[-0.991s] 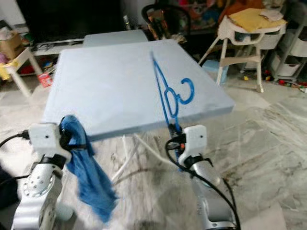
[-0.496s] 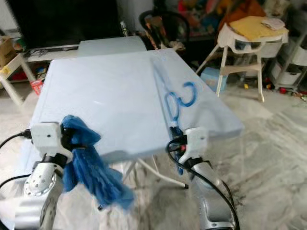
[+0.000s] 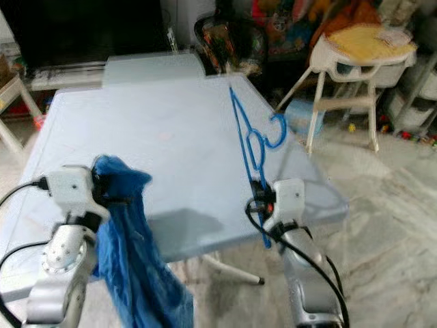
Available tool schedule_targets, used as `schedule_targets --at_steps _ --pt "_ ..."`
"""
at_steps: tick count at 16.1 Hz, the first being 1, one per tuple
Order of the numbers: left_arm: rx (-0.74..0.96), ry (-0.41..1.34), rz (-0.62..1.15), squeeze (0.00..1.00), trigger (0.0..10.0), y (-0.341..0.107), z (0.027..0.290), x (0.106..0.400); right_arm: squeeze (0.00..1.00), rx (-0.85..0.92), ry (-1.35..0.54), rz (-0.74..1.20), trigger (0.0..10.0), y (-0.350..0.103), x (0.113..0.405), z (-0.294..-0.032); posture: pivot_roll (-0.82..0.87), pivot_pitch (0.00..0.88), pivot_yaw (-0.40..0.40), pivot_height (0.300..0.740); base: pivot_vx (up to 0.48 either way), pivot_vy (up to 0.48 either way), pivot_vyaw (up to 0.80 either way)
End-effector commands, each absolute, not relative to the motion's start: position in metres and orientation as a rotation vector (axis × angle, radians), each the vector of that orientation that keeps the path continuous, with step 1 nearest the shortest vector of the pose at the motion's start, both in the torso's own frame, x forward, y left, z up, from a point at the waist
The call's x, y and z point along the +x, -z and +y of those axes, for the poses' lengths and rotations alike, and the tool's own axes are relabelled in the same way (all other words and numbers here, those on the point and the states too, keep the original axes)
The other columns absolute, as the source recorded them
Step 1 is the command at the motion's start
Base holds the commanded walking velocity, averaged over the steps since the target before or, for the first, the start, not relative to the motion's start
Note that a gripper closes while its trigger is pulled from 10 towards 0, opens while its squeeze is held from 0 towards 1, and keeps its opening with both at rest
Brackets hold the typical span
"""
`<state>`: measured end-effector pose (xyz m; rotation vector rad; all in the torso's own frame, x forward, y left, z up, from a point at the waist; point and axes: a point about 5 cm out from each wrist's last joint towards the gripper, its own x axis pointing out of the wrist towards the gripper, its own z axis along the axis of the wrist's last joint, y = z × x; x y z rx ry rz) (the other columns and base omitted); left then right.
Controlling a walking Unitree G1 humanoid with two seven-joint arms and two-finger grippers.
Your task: Hang hanger
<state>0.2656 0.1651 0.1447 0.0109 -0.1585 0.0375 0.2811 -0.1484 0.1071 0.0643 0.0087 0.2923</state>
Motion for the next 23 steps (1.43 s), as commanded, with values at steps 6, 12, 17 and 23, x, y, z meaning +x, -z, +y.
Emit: schedule_targets --at_steps 6,12,17,23 --pt "0.066 -0.059 -0.236 0.00 10.0 -0.163 0.167 0.275 0.00 0.065 -0.320 0.035 10.0 -0.102 0.281 -0.144 -0.03 0.000 0.028 0.740 0.000 0.000 0.00" --pt "0.149 -0.063 -0.260 0.00 10.0 -0.184 0.193 0.332 0.00 0.075 -0.326 0.047 10.0 -0.099 0.278 -0.138 -0.05 0.000 0.042 0.740 0.000 0.000 0.00" --pt "0.313 0.119 0.033 0.00 10.0 -0.217 0.201 0.407 0.00 0.061 -0.324 0.082 10.0 -0.094 0.276 -0.141 -0.07 0.009 0.059 0.740 0.000 0.000 0.00" --pt "0.348 0.037 -0.564 0.00 10.0 -0.412 0.170 0.408 0.00 0.053 -0.305 0.058 10.0 -0.099 0.278 -0.139 -0.09 0.001 0.070 0.740 0.000 0.000 0.00"
